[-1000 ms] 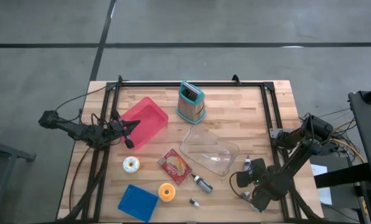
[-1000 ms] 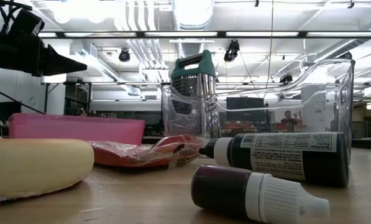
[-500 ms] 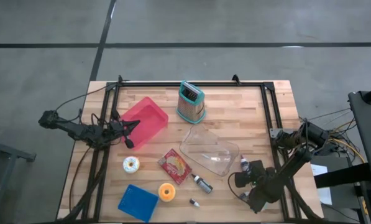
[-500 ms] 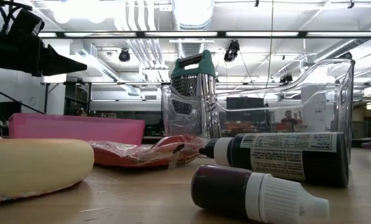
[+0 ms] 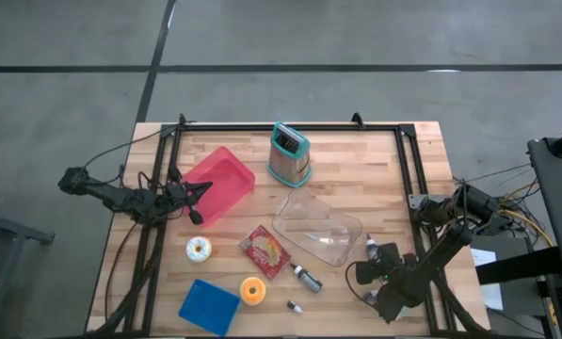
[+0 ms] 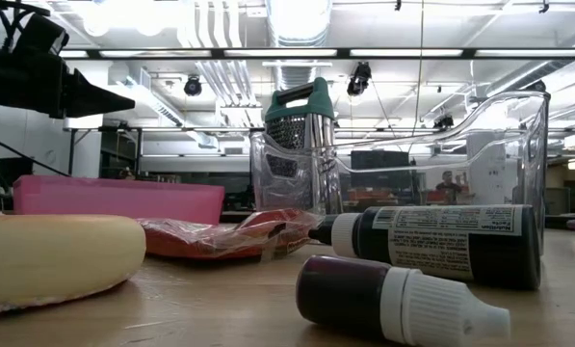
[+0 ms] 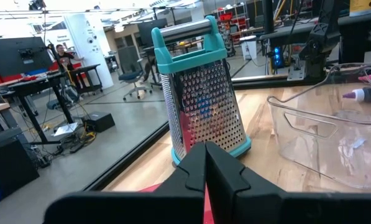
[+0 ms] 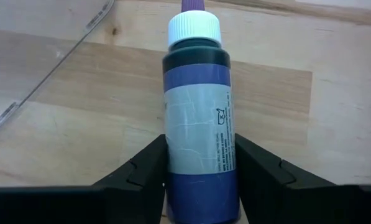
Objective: Pick & Place Food Item
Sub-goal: Put the large violet food coloring bottle into the transparent bin
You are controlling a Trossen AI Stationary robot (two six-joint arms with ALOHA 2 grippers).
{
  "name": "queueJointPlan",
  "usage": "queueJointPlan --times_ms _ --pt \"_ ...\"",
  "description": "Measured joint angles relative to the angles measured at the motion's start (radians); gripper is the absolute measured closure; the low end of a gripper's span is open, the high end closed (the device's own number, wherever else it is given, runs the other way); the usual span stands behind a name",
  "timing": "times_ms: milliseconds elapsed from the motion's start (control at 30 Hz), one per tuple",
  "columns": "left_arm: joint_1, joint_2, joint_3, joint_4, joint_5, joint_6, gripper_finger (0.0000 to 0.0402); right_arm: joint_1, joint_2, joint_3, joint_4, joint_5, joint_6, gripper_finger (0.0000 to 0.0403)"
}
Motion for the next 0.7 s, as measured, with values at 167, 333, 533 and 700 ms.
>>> queueJointPlan --times_ms 167,333,533,700 --pt "0.000 0.000 0.000 0.000 0.000 0.000 0.0396 0.000 0.000 0.000 0.004 0.000 0.000 0.0258" --pt "0.000 0.000 0.000 0.000 0.000 0.000 0.0396 0.000 0.000 0.000 0.008 0.001 0.000 0.0259" --pt "0.000 0.000 0.000 0.000 0.000 0.000 0.0396 0.000 0.000 0.001 0.005 0.001 0.004 0.0259" --pt "0.000 0.000 0.000 0.000 0.000 0.000 0.0396 -0.001 -0.003 0.044 -0.048 -0.001 0.005 0.0260"
